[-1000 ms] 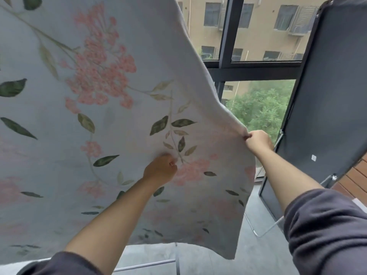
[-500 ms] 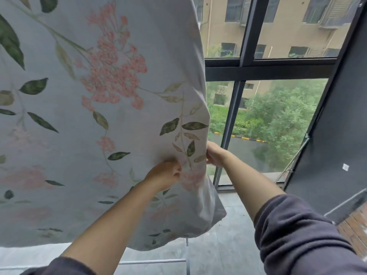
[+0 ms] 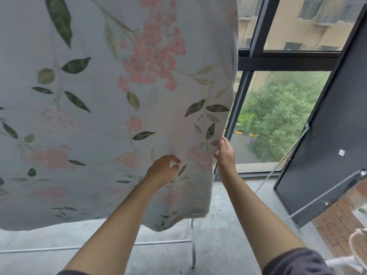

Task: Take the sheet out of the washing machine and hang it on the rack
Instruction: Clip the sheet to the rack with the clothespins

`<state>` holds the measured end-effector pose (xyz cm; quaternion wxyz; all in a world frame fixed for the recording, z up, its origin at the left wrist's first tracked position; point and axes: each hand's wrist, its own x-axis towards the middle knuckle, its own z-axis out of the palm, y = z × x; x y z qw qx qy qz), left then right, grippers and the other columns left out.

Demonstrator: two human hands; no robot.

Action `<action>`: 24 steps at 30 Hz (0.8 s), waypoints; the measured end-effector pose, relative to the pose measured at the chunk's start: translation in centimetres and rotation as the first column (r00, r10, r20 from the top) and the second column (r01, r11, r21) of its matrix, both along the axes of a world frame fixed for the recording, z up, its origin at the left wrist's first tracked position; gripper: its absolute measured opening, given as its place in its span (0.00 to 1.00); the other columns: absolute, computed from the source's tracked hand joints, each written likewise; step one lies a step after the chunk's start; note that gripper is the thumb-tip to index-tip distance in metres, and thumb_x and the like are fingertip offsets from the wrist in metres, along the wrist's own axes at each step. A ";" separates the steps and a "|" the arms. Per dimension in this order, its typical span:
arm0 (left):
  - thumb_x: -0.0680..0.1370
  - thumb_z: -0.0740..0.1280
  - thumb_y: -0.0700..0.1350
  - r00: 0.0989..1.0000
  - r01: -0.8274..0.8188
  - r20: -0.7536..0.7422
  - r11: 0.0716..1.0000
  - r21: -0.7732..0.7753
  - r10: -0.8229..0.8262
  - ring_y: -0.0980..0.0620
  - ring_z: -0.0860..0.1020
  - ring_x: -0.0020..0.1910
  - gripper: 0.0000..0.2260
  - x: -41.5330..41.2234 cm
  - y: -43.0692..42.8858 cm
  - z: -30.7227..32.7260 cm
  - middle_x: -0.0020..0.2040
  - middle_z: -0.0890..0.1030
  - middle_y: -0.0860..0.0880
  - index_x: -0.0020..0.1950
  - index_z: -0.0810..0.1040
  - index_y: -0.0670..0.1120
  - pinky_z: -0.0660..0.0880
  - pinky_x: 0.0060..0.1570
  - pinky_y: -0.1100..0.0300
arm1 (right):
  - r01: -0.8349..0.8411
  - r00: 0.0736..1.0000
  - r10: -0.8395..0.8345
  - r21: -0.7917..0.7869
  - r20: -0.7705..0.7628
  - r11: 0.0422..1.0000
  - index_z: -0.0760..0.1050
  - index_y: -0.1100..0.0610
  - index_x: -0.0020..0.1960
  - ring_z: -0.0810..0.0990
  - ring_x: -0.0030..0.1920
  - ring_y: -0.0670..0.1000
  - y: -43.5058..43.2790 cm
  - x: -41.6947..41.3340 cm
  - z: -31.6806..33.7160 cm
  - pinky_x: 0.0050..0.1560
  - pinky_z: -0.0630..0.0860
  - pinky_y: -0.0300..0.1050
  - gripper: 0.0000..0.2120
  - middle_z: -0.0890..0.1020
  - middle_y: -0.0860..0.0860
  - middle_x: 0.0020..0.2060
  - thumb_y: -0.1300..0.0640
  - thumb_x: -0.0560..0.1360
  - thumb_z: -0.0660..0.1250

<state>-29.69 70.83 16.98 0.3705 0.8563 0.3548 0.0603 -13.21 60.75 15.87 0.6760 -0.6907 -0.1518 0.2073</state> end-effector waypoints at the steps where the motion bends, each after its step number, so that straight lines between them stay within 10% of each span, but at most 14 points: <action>1: 0.79 0.60 0.45 0.999 -0.007 0.038 1.000 -0.015 0.008 0.49 0.72 0.63 0.10 -0.7 -0.1 0.0 0.66 0.73 0.50 0.58 0.76 0.51 0.67 0.59 0.61 | 0.026 1.000 -0.026 0.015 0.005 1.000 0.72 0.50 0.66 0.75 0.62 0.51 -0.2 -1.2 0.1 0.65 0.71 0.56 0.19 0.78 0.48 0.59 0.50 0.77 0.54; 24: 0.76 0.62 0.36 0.812 -0.292 0.473 0.940 -0.177 0.342 0.57 0.75 0.54 0.11 -33.8 10.1 -1.4 0.52 0.80 0.54 0.49 0.78 0.51 0.71 0.49 0.65 | -0.190 0.979 0.192 0.038 -0.070 0.981 0.76 0.55 0.43 0.81 0.41 0.50 12.3 -35.7 1.4 0.43 0.75 0.42 0.15 0.83 0.51 0.41 0.69 0.77 0.55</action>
